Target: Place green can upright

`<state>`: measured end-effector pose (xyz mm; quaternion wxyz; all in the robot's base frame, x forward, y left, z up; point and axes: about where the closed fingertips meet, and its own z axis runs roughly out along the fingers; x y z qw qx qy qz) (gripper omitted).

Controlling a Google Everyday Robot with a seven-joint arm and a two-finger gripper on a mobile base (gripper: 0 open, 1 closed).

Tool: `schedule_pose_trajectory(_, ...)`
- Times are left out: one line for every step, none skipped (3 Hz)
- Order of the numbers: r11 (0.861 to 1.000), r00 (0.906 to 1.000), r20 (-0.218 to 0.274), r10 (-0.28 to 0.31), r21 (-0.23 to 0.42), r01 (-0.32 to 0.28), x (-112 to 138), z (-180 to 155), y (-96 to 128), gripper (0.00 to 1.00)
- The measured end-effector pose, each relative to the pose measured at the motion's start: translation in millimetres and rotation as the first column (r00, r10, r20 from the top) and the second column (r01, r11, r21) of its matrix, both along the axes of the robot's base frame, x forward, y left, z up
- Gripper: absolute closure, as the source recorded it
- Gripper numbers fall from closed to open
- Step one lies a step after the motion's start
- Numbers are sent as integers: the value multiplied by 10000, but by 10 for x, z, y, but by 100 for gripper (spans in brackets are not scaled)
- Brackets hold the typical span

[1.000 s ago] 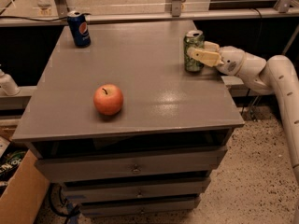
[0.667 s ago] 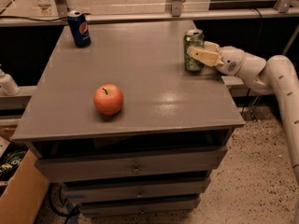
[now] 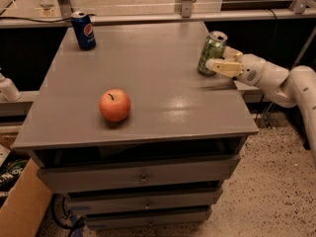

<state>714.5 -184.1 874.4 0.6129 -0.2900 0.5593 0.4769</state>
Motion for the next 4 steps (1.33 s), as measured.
schedule_pose_trajectory(9990, 9990, 47, -435, 115, 434, -80, -10, -161, 0)
schedule_pose_trajectory(9975, 9976, 132, -681, 185, 679, -117, 1, -257, 0)
schedule_pose_trajectory(9973, 9973, 148, -719, 187, 716, -123, 5, -272, 0)
schedule_pose_trajectory(9970, 9967, 386, -716, -259, 726, -127, 192, -457, 0)
